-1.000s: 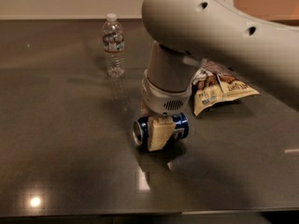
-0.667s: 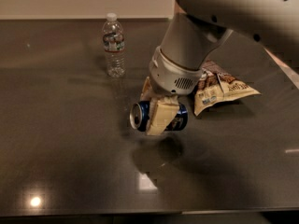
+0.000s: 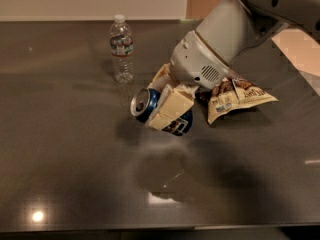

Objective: Place pepsi can upright

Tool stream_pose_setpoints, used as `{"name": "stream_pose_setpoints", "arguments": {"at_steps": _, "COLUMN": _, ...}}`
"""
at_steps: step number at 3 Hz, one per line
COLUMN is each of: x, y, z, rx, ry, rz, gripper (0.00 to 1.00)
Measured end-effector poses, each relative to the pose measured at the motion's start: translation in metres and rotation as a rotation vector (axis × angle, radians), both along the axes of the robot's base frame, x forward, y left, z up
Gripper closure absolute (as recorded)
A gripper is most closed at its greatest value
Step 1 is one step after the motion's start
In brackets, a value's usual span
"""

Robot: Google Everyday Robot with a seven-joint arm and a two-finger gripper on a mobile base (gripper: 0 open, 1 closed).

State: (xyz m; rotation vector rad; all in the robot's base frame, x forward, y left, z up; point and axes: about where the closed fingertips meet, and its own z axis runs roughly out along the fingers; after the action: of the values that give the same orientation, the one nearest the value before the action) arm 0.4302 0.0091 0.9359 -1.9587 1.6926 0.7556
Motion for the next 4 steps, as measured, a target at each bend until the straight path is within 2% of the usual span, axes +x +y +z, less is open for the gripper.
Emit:
{"name": "stream_pose_setpoints", "arguments": {"at_steps": 2, "x": 0.005, "y": 0.012, "z": -0.01, "rx": 0.172, "ry": 0.056, "rz": -0.221, "gripper": 1.0}}
{"name": "stream_pose_setpoints", "arguments": {"at_steps": 3, "x": 0.013, "y": 0.017, "z": -0.014, "rx": 0.26, "ry": 0.07, "rz": -0.305, "gripper": 1.0}}
{"name": "stream_pose_setpoints", "arguments": {"at_steps": 4, "x": 0.019, "y": 0.019, "z": -0.016, "rx": 0.374, "ry": 0.078, "rz": -0.347, "gripper": 1.0}}
